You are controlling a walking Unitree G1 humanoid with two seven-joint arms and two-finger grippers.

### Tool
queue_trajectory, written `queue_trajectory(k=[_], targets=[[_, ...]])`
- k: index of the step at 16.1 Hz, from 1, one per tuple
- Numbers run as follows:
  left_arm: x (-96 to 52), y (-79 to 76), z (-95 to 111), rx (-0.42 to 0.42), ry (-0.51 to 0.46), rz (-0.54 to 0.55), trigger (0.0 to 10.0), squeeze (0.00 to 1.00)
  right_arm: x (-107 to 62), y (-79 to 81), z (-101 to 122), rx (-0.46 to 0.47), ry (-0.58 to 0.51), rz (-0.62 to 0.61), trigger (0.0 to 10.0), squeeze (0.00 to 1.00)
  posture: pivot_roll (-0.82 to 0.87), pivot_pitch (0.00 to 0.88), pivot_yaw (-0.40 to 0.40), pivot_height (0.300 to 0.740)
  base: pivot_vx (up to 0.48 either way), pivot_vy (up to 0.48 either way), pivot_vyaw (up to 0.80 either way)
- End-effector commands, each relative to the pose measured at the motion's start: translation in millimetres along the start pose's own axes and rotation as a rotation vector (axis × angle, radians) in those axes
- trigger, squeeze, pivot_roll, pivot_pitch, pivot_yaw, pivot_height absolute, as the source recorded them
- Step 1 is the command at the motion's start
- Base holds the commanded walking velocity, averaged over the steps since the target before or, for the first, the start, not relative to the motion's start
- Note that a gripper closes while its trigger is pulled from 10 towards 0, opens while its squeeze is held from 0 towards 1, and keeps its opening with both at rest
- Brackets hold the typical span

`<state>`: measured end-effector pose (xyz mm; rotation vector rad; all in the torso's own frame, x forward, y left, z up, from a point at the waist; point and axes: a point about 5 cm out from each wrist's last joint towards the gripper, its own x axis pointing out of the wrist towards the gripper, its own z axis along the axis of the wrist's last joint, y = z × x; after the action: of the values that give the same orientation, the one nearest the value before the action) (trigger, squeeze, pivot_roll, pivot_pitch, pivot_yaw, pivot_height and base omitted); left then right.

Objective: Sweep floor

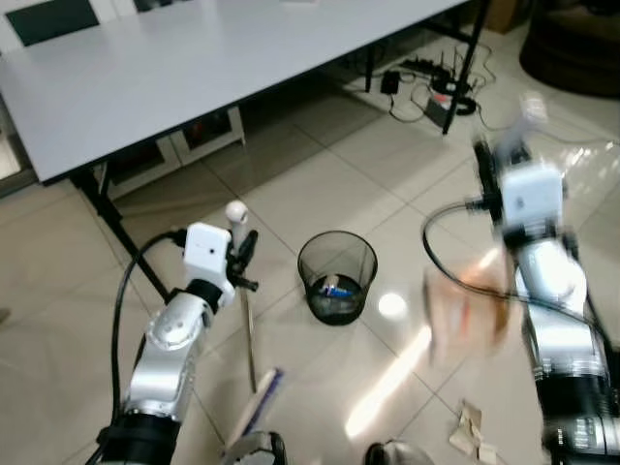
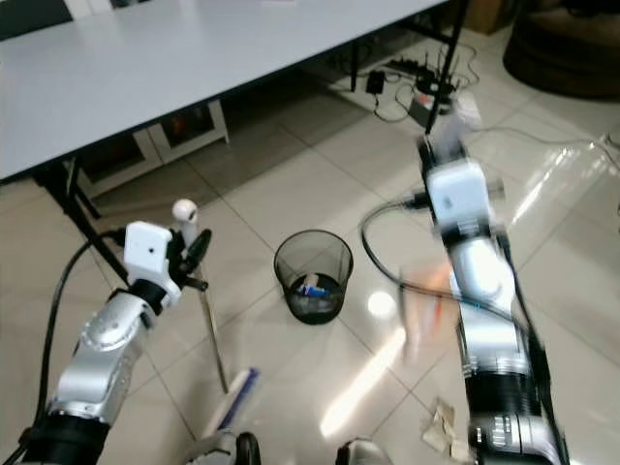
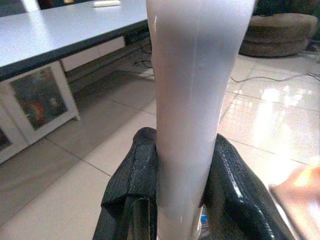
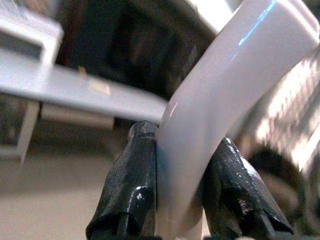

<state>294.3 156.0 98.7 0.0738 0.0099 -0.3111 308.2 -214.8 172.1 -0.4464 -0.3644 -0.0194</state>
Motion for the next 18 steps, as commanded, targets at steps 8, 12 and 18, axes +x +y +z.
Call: queue_trajectory(k=[8,12,18], targets=[[-5.3,2.8,36.0,-0.16,-0.13,-0.222,10.0,0.0,-8.3,-12.8,15.7,0.003,0.063,-0.123,10.0,0.0,-0.01,0.1,0.088,0.74,0.0,0.0,-0.68],[-13.9,0.2,77.5,-0.317,-0.255,-0.474,10.0,0.0,-9.8,-8.8,16.5,0.016,0.085,-0.121,10.0,0.0,-0.01,0.101,0.089,0.74,0.0,0.0,-0.8],[-8.7,-2.3,111.2,-0.462,-0.352,-0.607,10.0,0.0,-13.9,3.6,23.2,0.095,0.068,-0.114,10.0,0.0,-0.02,0.106,0.107,0.74,0.0,0.0,-0.8]])
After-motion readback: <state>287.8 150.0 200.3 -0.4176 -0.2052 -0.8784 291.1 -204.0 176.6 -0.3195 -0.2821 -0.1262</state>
